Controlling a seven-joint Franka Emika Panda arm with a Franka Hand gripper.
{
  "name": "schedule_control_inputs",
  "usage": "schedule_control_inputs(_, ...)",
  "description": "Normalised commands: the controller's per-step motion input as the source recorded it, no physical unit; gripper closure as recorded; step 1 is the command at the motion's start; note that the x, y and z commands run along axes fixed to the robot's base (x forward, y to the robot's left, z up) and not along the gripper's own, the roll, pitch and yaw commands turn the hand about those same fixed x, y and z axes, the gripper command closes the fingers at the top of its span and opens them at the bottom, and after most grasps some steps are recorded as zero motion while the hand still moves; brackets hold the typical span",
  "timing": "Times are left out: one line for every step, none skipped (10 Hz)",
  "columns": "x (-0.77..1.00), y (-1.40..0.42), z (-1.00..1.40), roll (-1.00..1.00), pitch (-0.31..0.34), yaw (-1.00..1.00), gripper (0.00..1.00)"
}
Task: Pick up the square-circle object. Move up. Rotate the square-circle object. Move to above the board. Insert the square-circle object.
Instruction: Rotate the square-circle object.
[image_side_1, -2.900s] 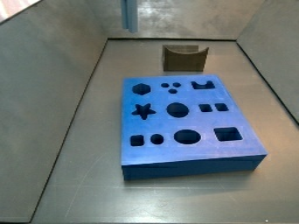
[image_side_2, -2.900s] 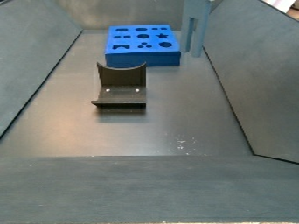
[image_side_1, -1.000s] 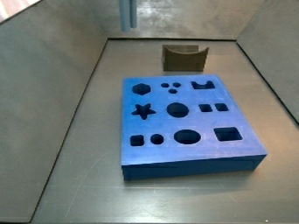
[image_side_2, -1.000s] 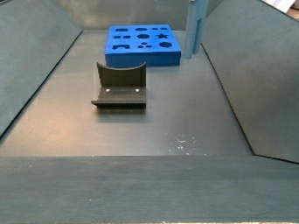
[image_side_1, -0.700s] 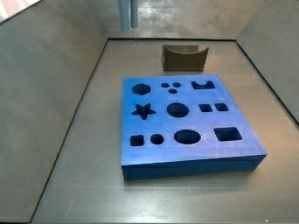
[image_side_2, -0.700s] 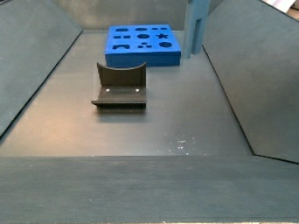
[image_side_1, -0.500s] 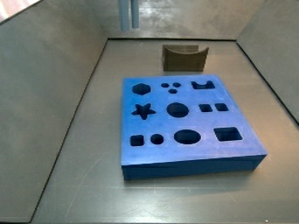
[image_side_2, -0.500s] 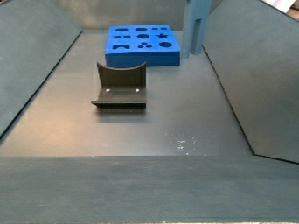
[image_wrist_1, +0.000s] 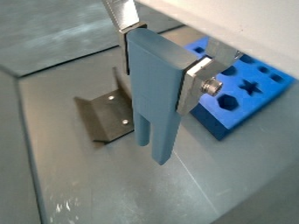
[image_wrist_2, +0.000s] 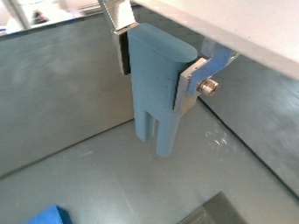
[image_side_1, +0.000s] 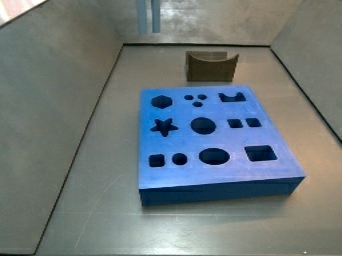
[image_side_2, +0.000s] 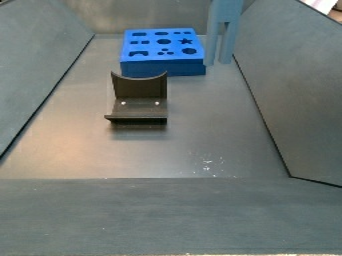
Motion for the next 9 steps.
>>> schedule_control_inputs(0.0, 0.01, 0.0, -0.05, 0.043, -0.95, 1.0)
schedule_control_inputs(0.0, 0.01, 0.0, -0.05, 0.042, -0.72, 1.0)
schedule_control_inputs(0.0, 0.01, 0.01, -0.05, 0.042, -0.49, 1.0)
schedule_control_inputs(0.01, 0.01, 0.01, -0.05, 0.041, -0.29, 1.0)
schedule_control_inputs(0.0, 0.0, -1.0, -0.05, 0.041, -0.19, 1.0)
schedule_control_inputs(0.01, 0.0, -1.0, -0.05, 0.03, -0.14, 1.0)
schedule_control_inputs(0.03, 0.0, -1.0, -0.04, -0.002, -0.1, 1.0)
schedule_control_inputs(0.02, 0.01, -1.0, -0.03, -0.016, -0.08, 1.0)
schedule_control_inputs(0.02, 0.01, -1.0, -0.03, -0.033, -0.07, 1.0)
